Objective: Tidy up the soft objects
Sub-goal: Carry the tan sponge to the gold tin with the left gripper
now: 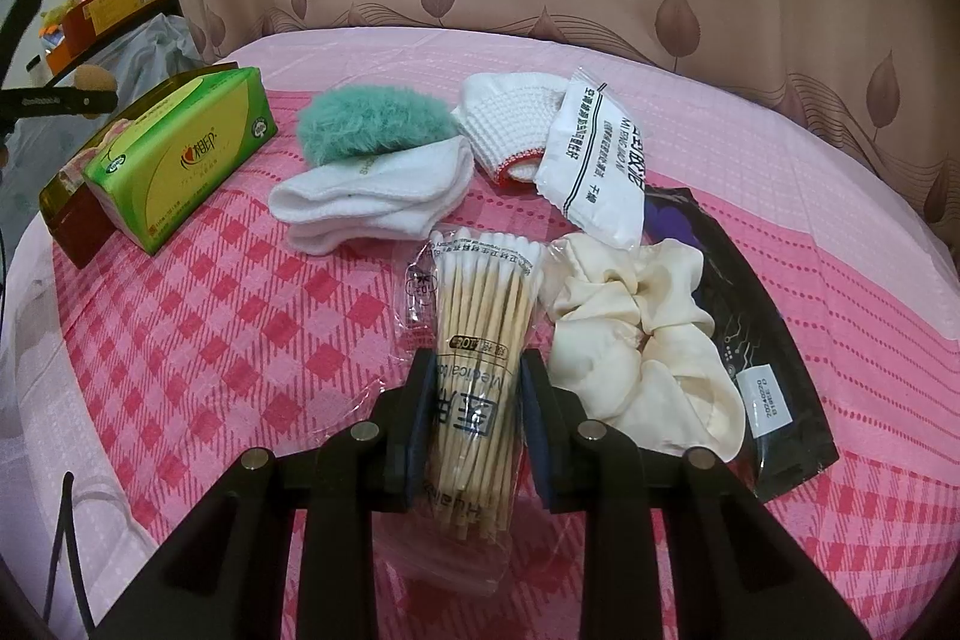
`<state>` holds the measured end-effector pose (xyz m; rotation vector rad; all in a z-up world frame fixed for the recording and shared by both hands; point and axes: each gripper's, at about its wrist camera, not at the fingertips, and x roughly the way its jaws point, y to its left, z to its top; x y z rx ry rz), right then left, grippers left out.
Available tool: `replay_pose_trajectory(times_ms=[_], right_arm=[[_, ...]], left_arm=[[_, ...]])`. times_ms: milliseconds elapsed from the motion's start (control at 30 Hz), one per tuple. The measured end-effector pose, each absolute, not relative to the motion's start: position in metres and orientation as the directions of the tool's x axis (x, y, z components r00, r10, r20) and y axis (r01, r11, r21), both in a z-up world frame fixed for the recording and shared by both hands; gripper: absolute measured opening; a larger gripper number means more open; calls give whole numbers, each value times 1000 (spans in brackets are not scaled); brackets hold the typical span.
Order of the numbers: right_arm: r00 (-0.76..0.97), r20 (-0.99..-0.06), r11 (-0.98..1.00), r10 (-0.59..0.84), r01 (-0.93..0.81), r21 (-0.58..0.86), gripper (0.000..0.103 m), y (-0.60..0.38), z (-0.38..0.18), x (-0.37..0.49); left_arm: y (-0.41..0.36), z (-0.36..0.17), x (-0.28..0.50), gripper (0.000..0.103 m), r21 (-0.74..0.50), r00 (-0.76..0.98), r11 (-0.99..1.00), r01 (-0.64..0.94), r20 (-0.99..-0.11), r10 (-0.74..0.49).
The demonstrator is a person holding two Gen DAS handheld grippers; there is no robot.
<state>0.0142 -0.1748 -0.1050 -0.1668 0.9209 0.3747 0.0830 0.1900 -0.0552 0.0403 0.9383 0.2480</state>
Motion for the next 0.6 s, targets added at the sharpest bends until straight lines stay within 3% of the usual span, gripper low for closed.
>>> replay_pose_trajectory(times_ms=[600], right_arm=[[549,-801,923,237,-384,10,26,-173,-106,14]], left_arm=[[237,-83,115,40,170,500,955,-243,-822,273]])
